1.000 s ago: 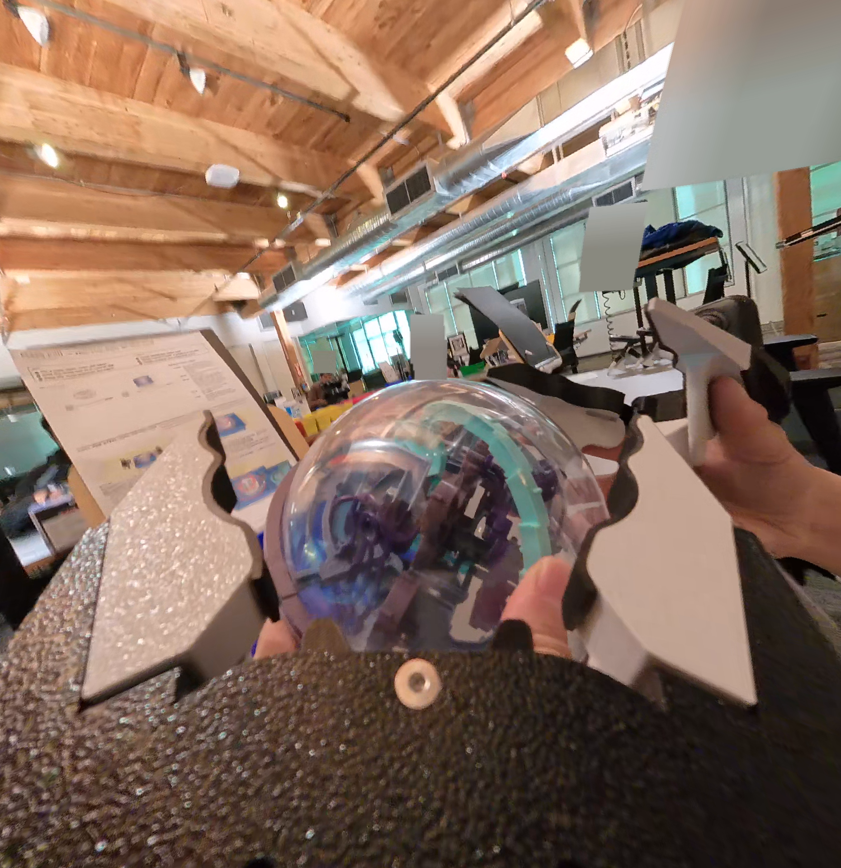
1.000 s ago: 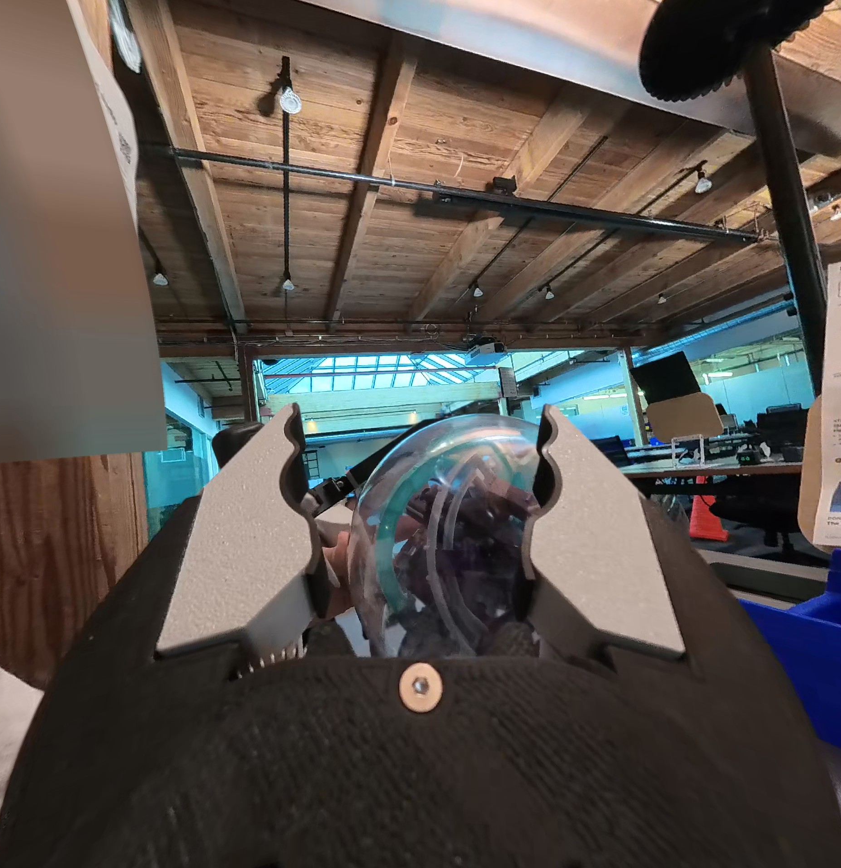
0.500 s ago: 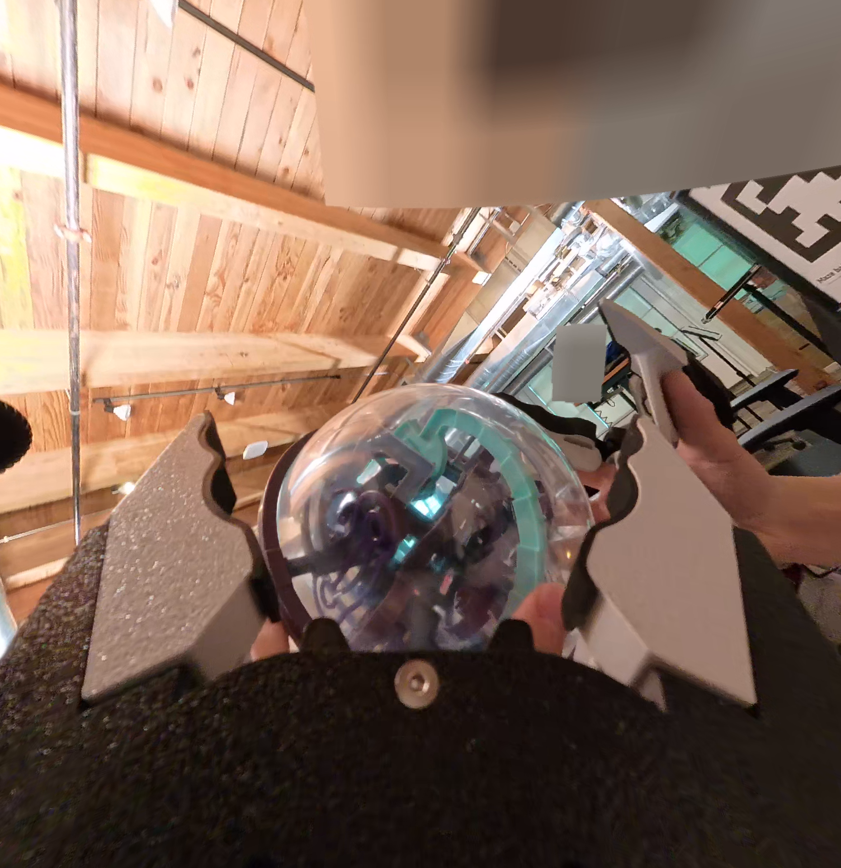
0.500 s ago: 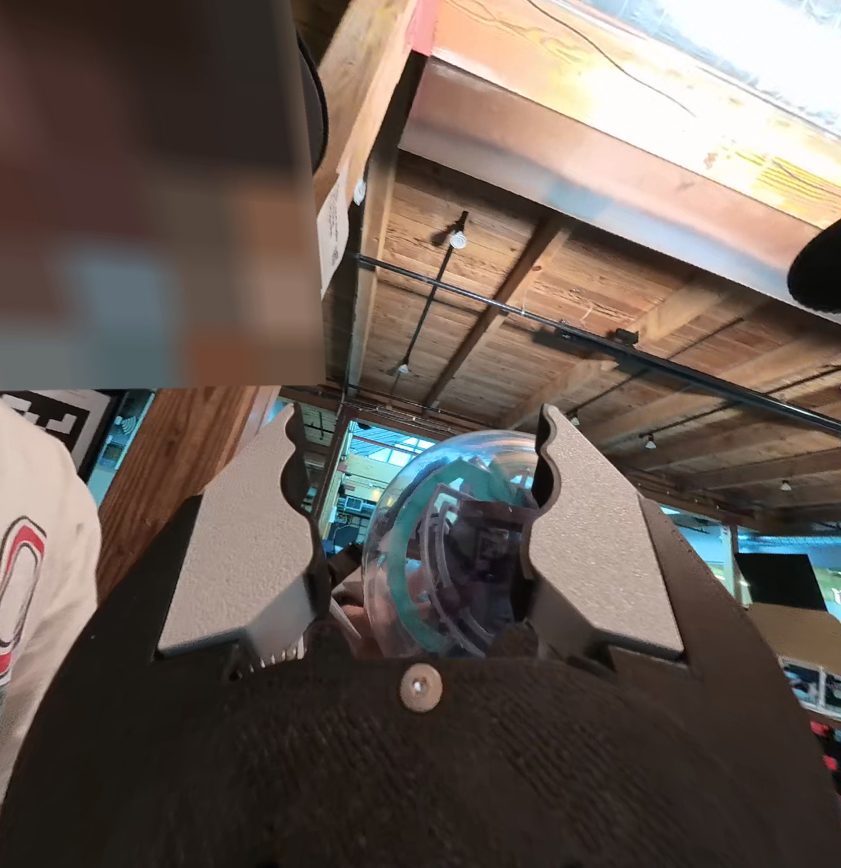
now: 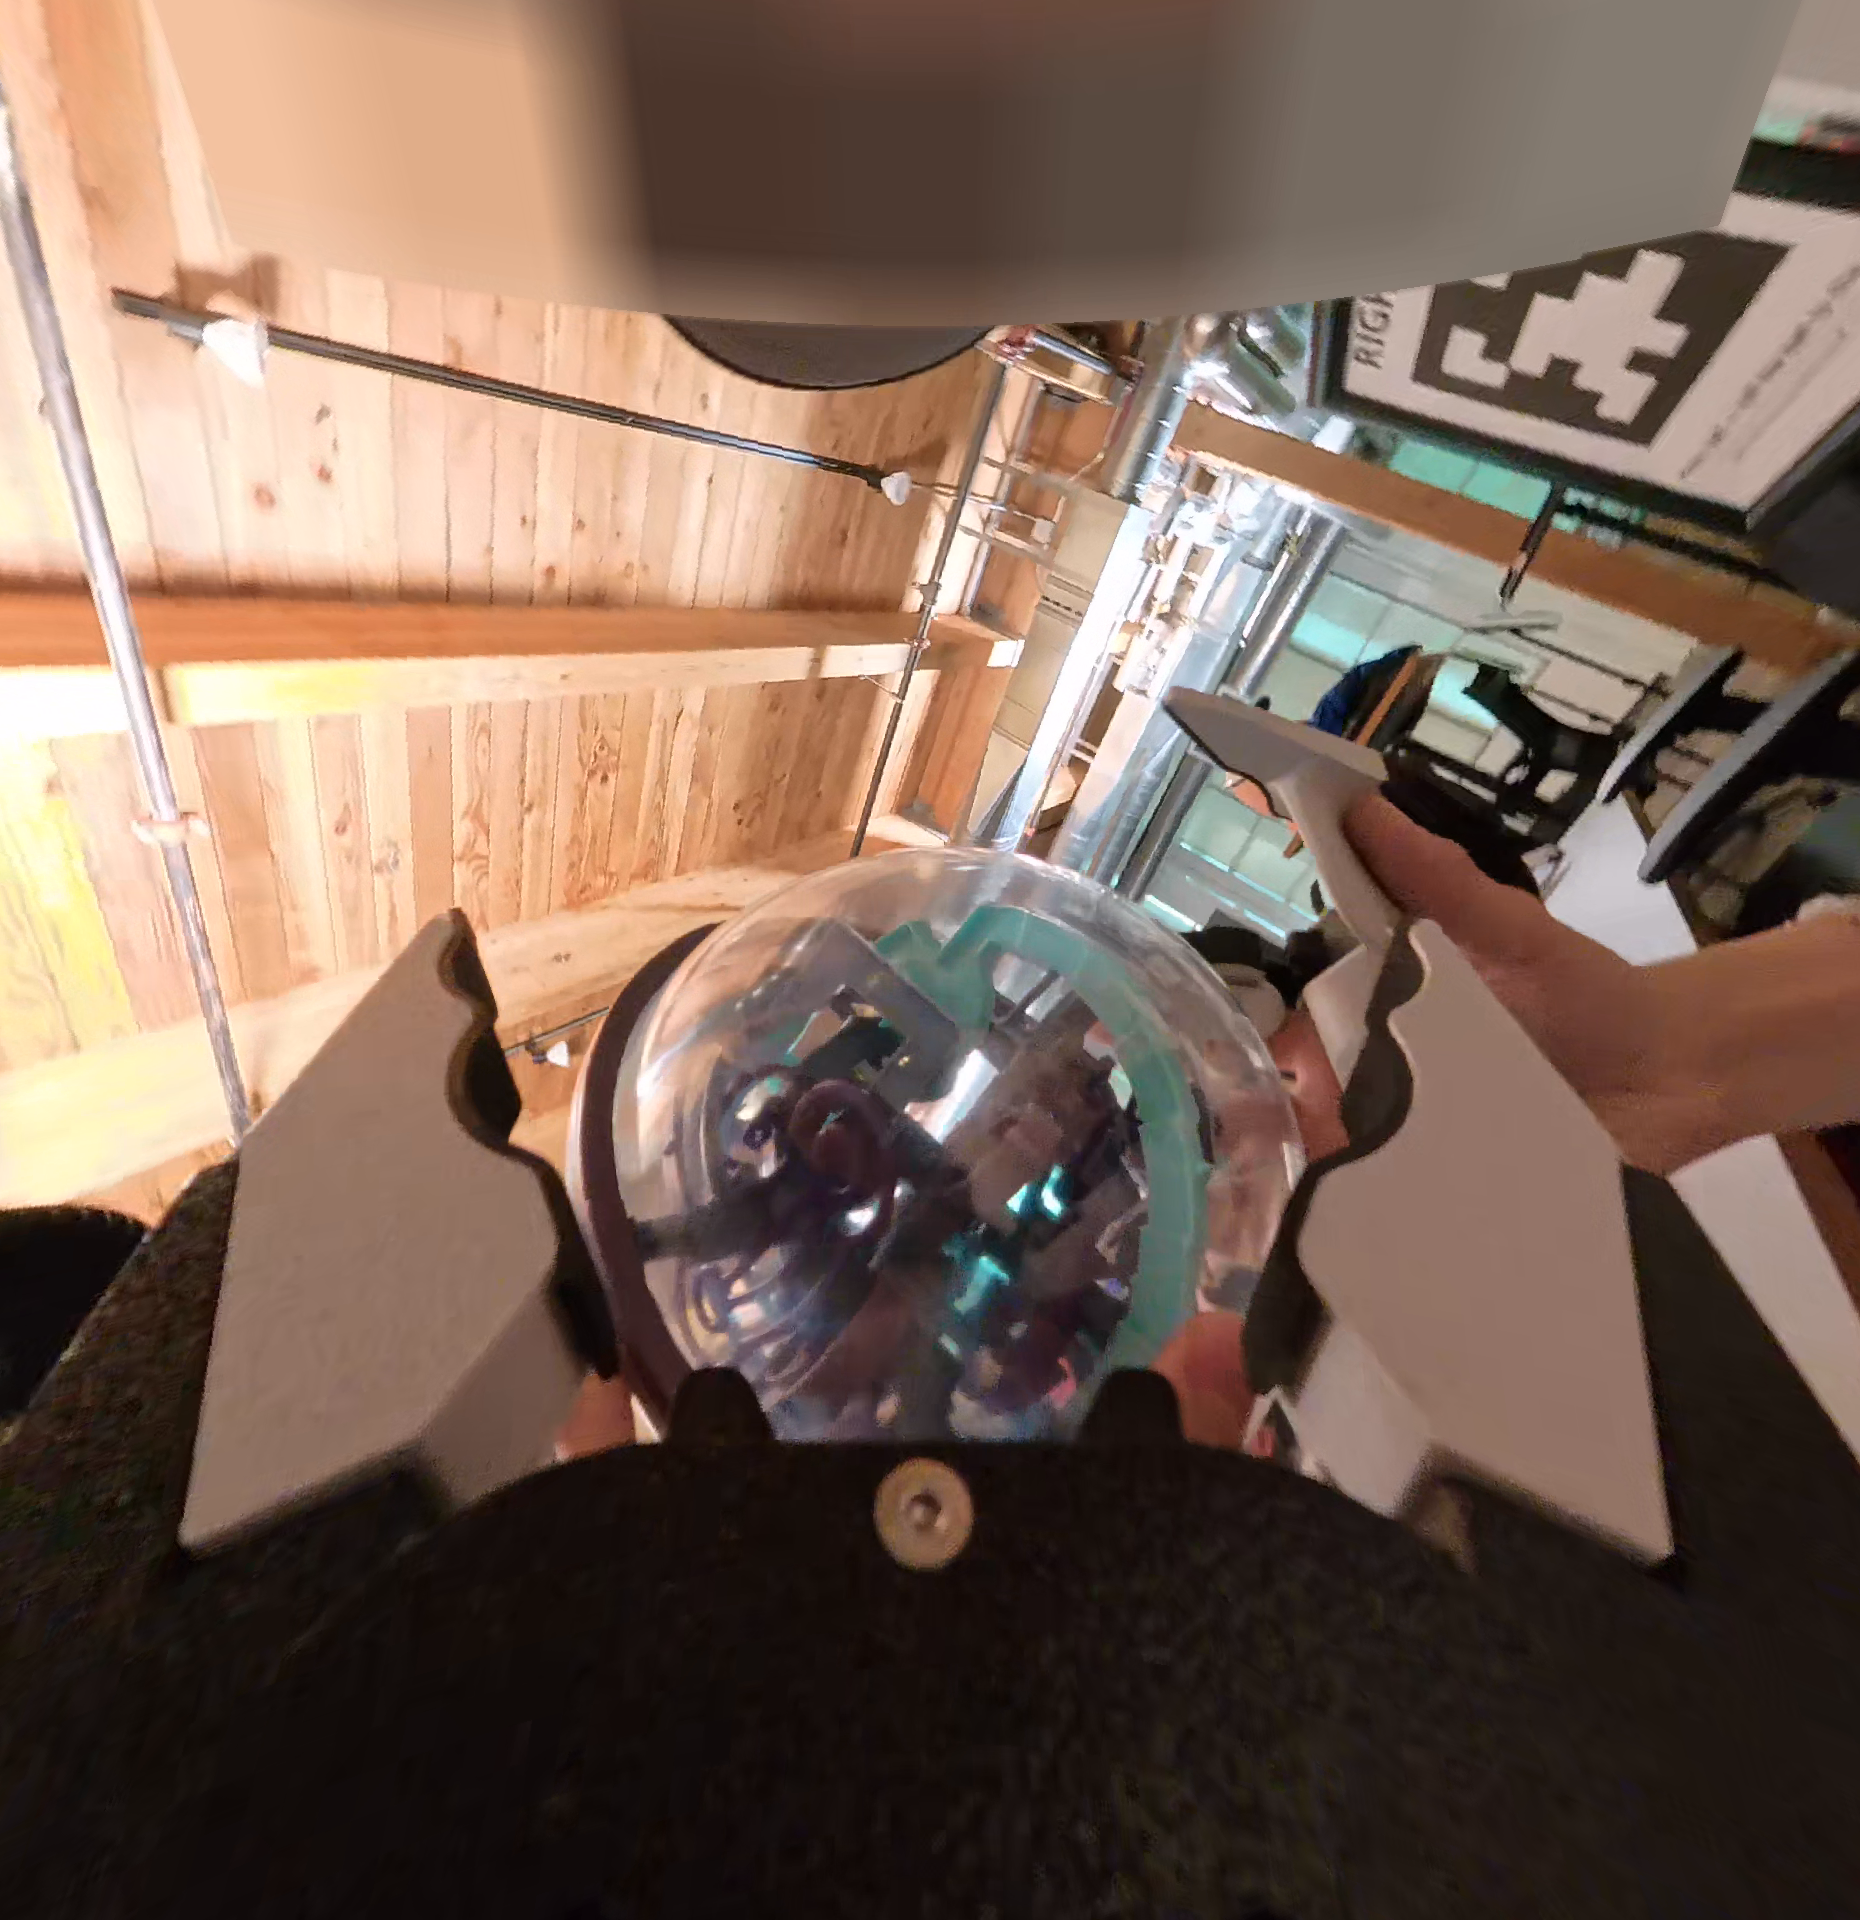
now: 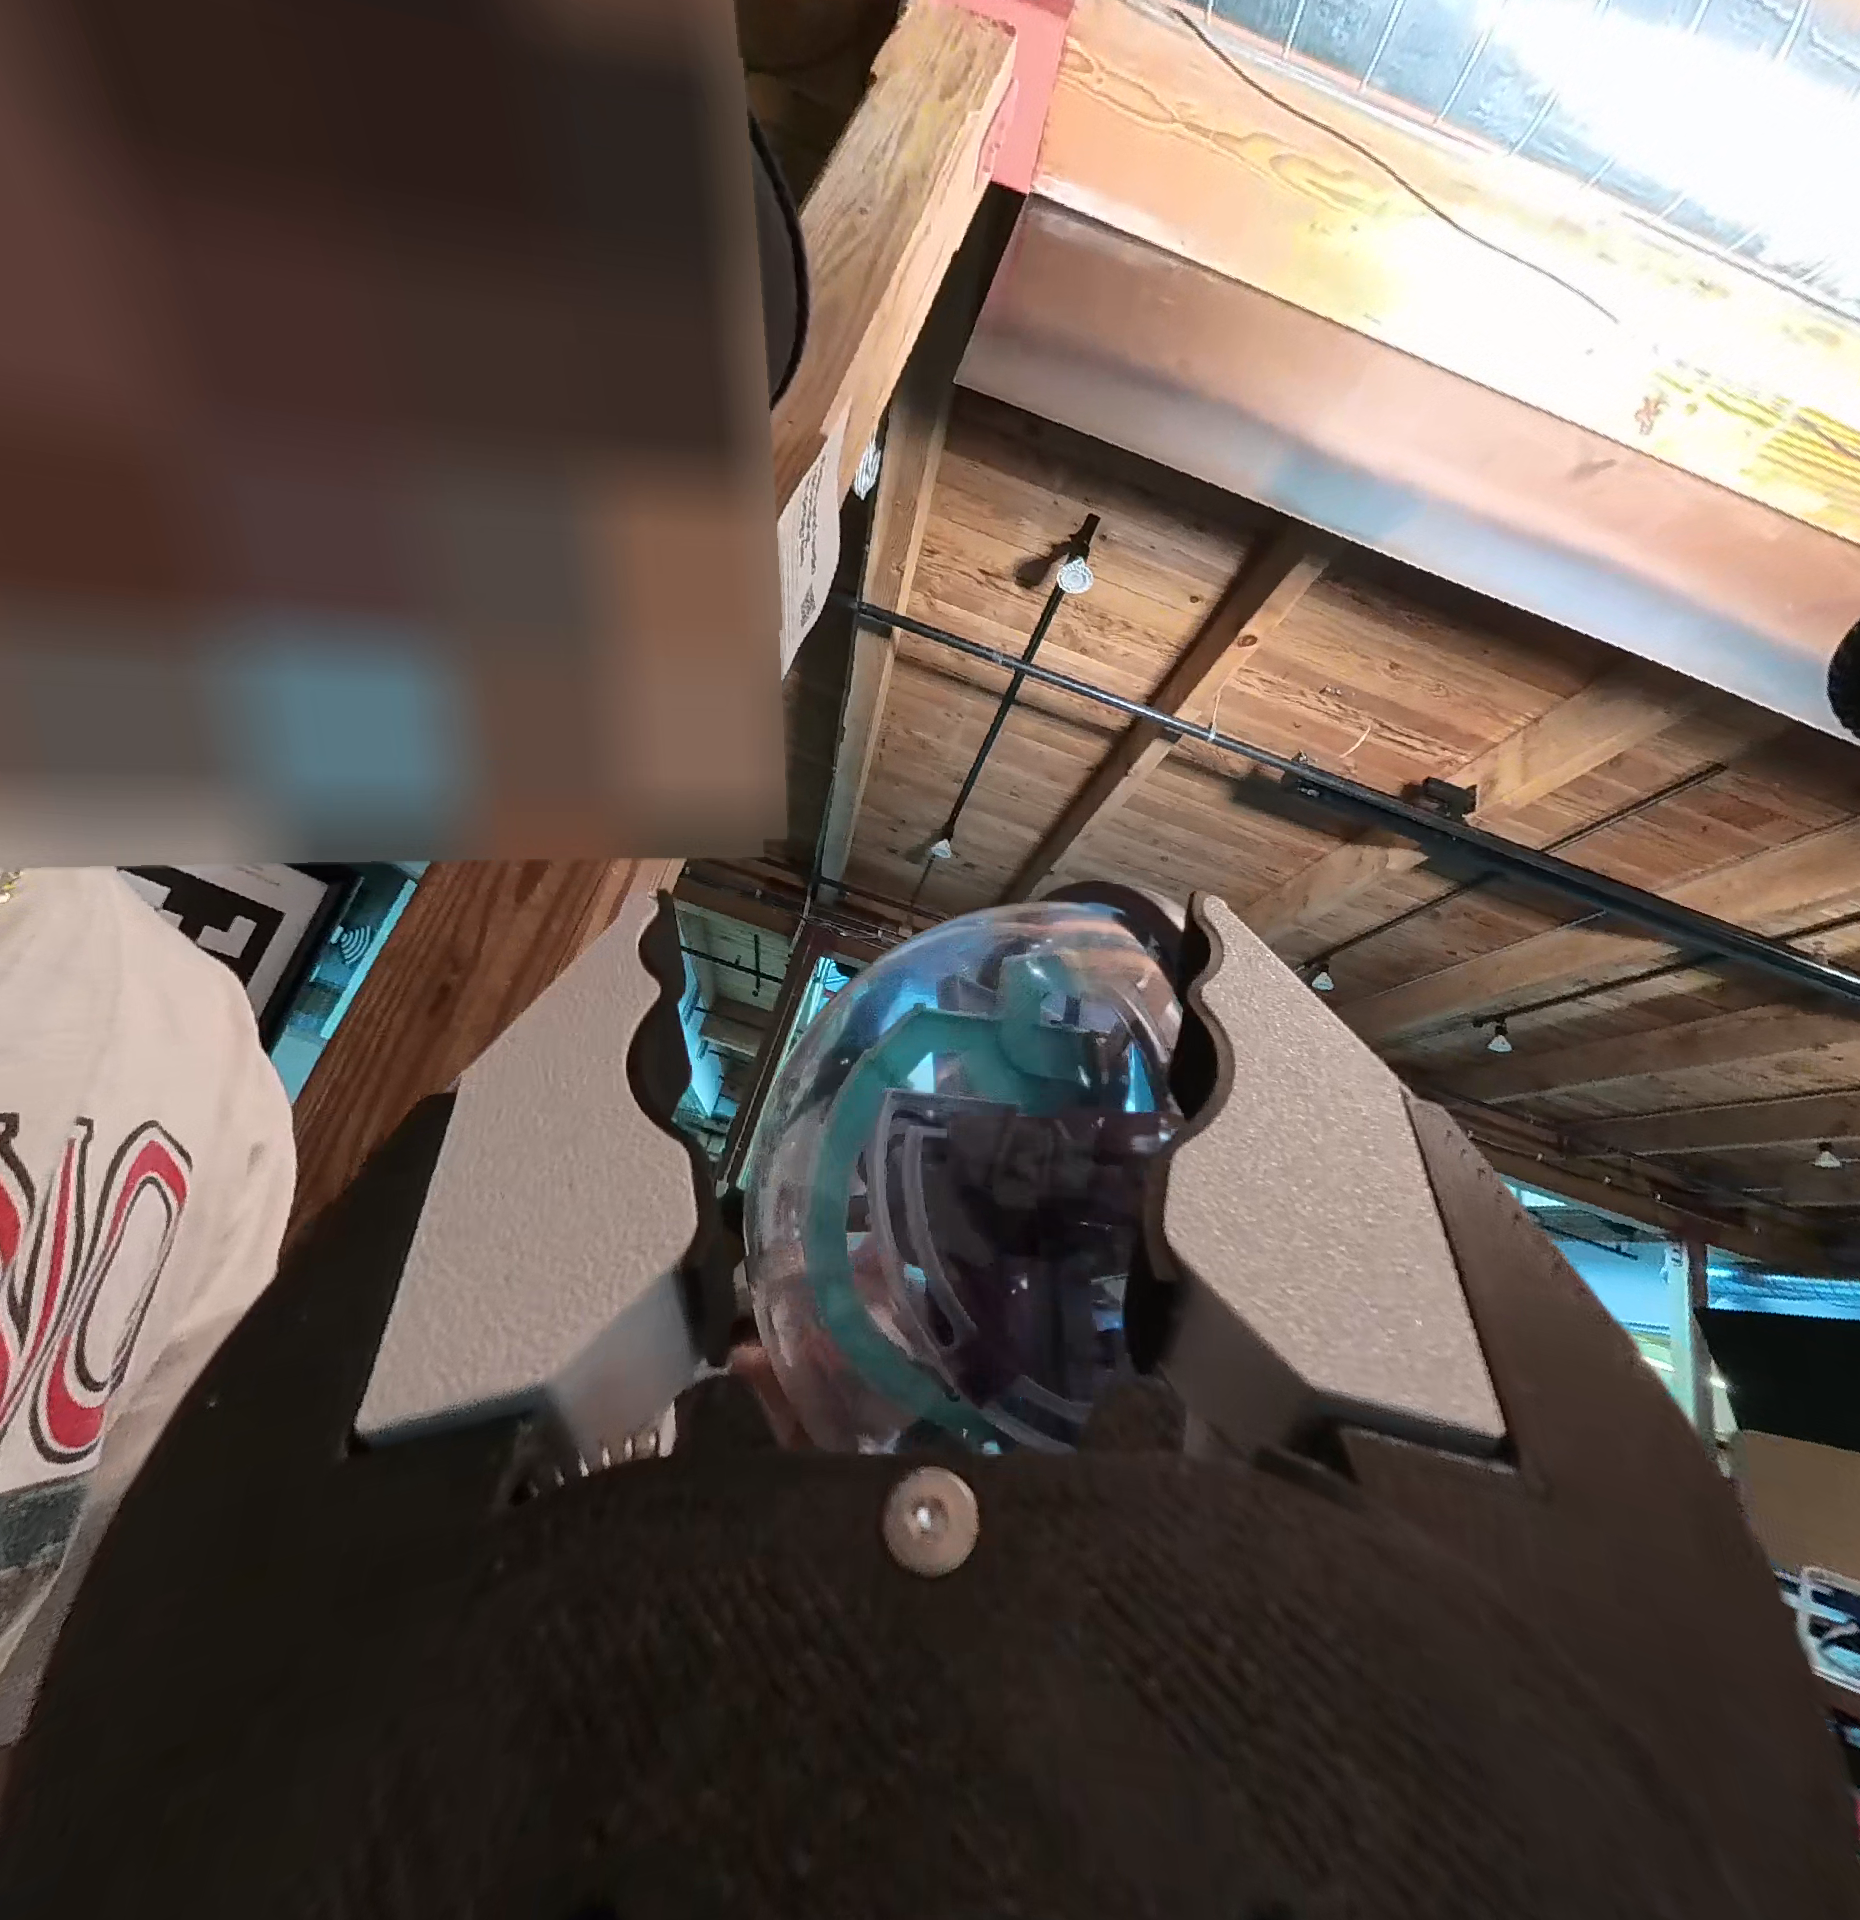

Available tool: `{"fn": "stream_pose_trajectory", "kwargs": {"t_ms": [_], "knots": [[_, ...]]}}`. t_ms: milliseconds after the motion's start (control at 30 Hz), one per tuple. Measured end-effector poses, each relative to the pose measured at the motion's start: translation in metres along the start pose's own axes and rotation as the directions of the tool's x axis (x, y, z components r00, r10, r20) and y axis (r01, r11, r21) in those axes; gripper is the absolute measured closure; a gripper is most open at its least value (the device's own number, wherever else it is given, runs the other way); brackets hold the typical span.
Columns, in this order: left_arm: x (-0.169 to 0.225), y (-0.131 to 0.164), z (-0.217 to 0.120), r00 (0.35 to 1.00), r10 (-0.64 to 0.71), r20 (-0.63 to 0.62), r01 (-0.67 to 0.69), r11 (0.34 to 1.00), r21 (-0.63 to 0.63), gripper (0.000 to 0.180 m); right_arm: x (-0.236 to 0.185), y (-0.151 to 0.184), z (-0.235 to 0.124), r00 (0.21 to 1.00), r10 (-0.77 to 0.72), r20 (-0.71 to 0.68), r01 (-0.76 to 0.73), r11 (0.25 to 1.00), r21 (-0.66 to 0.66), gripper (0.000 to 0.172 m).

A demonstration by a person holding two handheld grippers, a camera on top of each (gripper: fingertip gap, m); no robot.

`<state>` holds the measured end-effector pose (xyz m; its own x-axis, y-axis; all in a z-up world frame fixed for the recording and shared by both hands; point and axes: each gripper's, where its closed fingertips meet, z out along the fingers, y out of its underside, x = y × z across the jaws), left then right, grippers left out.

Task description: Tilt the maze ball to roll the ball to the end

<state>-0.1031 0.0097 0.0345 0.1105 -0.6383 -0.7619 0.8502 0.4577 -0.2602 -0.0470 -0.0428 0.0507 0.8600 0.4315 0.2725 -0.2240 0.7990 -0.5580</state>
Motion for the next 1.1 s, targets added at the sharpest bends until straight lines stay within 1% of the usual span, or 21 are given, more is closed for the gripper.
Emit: {"fn": "stream_pose_trajectory", "kwargs": {"t_ms": [100,300,467,567,700,767,900,1000,1100], "knots": [[0.008,-0.001,0.003,0.998,0.060,-0.029,-0.060,0.998,-0.014,0.024,-0.003,0.000,0.002,1.000,-0.026,0.004,0.026,1.000,-0.008,0.079],[0.005,-0.001,0.004,0.999,0.045,-0.017,-0.046,0.999,-0.021,0.024,-0.003,0.001,0.003,1.000,-0.031,-0.003,0.031,0.999,-0.013,0.080],[0.003,0.010,0.008,0.993,0.118,-0.010,-0.119,0.984,-0.131,0.024,0.008,0.010,-0.001,0.999,0.007,-0.048,-0.009,0.999,-0.032,0.081],[0.003,0.015,0.010,0.991,0.130,-0.016,-0.131,0.976,-0.176,0.024,0.015,0.011,-0.004,0.996,0.046,-0.075,-0.047,0.999,-0.012,0.082],[0.002,0.017,0.008,0.994,0.112,-0.012,-0.112,0.978,-0.177,0.024,0.015,0.012,-0.004,0.996,0.053,-0.075,-0.054,0.999,-0.009,0.083],[0.002,0.015,0.008,0.994,0.112,-0.013,-0.112,0.981,-0.160,0.024,0.012,0.011,-0.003,0.997,0.032,-0.063,-0.032,0.999,-0.011,0.083],[0.007,0.004,0.007,0.991,0.127,-0.032,-0.130,0.987,-0.090,0.024,0.003,0.008,0.000,0.999,-0.024,-0.030,0.024,1.000,-0.016,0.083],[0.007,0.004,0.007,0.992,0.122,-0.031,-0.125,0.988,-0.089,0.024,-0.002,0.007,0.002,0.998,-0.054,-0.011,0.054,0.998,-0.030,0.083],[0.006,0.000,0.006,0.994,0.109,-0.026,-0.110,0.992,-0.059,0.024,-0.005,0.007,0.003,0.997,-0.074,-0.002,0.074,0.997,-0.034,0.083]]}}
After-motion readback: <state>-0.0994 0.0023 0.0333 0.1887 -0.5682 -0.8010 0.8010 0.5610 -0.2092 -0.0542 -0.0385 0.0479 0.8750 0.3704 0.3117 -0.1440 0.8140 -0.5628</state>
